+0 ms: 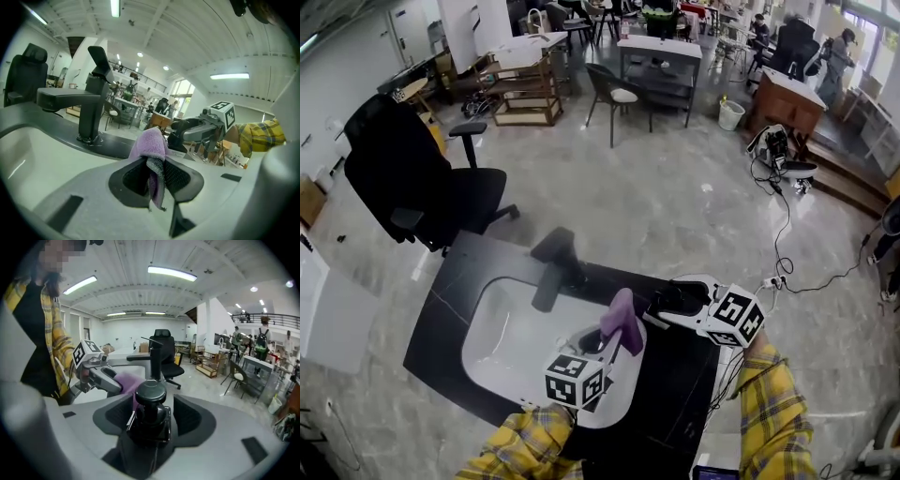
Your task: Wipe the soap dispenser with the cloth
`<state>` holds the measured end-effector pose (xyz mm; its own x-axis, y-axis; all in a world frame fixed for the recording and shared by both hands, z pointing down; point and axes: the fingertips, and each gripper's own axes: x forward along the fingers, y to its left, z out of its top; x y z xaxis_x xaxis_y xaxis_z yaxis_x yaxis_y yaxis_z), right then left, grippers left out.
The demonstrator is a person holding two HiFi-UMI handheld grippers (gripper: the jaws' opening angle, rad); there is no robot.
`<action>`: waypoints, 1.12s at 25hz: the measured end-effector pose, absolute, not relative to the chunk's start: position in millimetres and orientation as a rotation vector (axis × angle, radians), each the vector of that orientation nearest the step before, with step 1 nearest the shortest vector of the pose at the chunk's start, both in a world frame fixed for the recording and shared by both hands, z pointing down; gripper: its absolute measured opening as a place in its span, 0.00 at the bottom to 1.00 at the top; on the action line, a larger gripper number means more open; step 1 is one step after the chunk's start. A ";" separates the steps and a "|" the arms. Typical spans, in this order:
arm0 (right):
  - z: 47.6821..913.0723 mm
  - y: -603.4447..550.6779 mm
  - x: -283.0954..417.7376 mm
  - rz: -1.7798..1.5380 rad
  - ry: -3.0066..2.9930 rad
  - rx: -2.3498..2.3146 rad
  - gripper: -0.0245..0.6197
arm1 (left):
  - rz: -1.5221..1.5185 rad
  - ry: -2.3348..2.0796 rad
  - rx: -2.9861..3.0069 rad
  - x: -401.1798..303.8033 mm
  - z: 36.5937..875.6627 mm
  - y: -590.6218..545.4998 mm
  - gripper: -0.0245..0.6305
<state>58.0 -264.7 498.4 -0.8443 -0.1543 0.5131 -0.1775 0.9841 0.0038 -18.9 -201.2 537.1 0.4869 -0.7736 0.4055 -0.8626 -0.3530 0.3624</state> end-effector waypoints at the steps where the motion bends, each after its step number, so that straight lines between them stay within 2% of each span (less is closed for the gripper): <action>1: 501.2 -263.4 56.1 0.064 -2.576 0.185 0.41 | 0.215 -1.349 2.199 -20.6 537.3 -199.6 0.14; 10: 509.1 -268.3 50.3 0.195 -2.546 0.048 0.36 | 0.200 -1.364 2.182 -28.0 534.9 -196.8 0.14; 28: 509.0 -275.1 74.6 0.371 -2.516 0.890 0.32 | 0.192 -1.287 2.232 -1.6 530.0 -196.3 0.14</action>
<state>74.6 -275.1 509.0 -0.6942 -0.5267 0.4905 -0.6459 0.7566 -0.1017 -1.6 -196.3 530.0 0.5314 -0.7560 0.3822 -0.8346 -0.3900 0.3889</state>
